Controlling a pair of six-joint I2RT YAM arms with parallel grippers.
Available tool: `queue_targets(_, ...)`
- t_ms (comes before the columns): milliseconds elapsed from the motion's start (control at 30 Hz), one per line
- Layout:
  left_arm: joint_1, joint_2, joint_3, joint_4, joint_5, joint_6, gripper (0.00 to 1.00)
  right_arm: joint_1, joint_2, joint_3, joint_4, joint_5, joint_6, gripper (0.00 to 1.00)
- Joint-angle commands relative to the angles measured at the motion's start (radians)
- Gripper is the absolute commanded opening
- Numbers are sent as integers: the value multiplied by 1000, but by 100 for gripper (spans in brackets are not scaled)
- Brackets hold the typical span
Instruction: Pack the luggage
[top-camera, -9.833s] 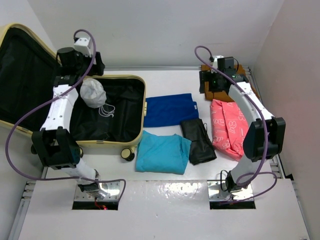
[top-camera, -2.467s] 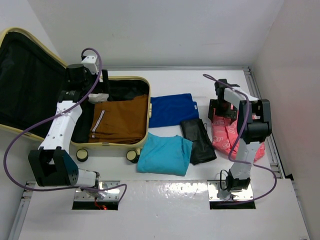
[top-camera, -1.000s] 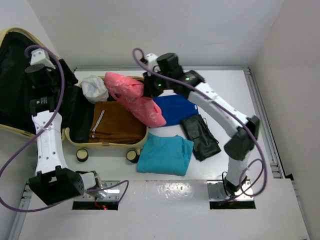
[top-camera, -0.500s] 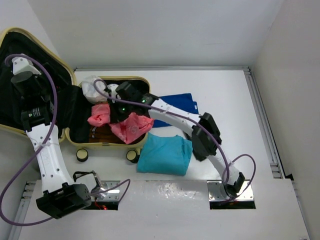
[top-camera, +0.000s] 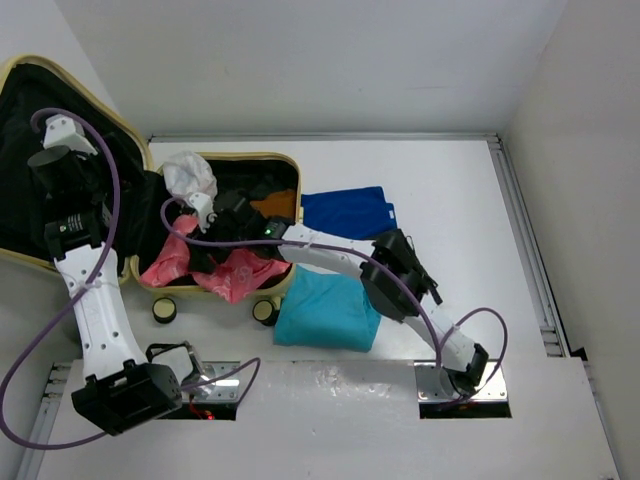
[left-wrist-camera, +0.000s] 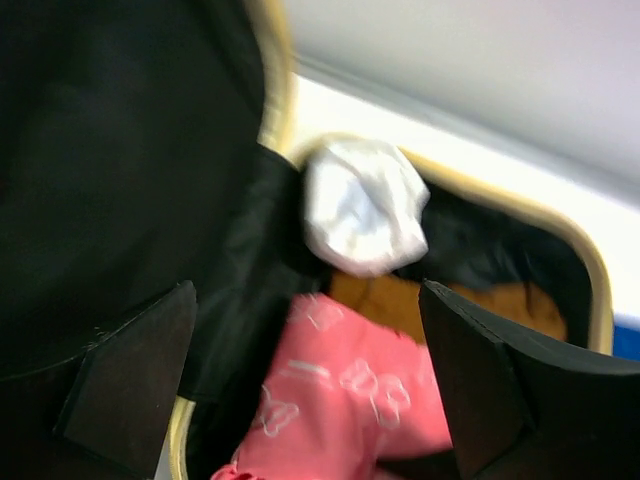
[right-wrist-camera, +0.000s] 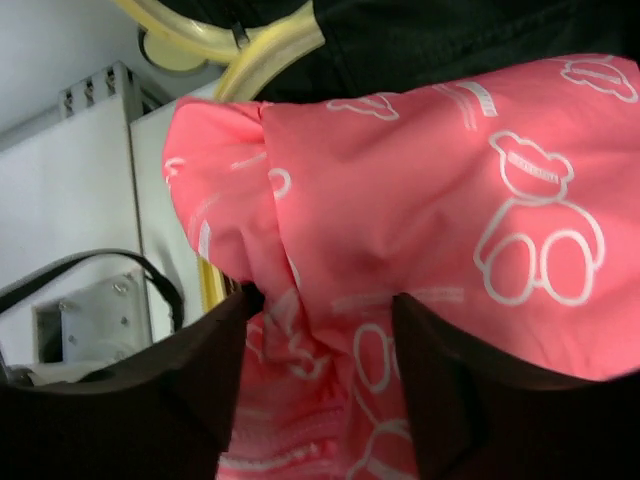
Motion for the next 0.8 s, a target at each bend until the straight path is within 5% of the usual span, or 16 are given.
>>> queue_targets(0, 20, 17, -7, -52, 270, 116, 98, -33, -101, -54, 67, -19, -50, 64)
queue_targets(100, 31, 48, -27, -98, 519, 210, 95, -83, -286, -135, 73, -30, 5, 74)
queue_targets(300, -29, 170, -59, -178, 539, 308, 90, -238, -482, -238, -154, -31, 179, 78)
queue_targets(467, -133, 263, -82, -198, 401, 308, 90, -336, -435, -223, -469, -60, 216, 78)
queue_targets(767, -230, 416, -91, -207, 104, 210, 88, -436, -352, -312, -504, -203, 251, 78)
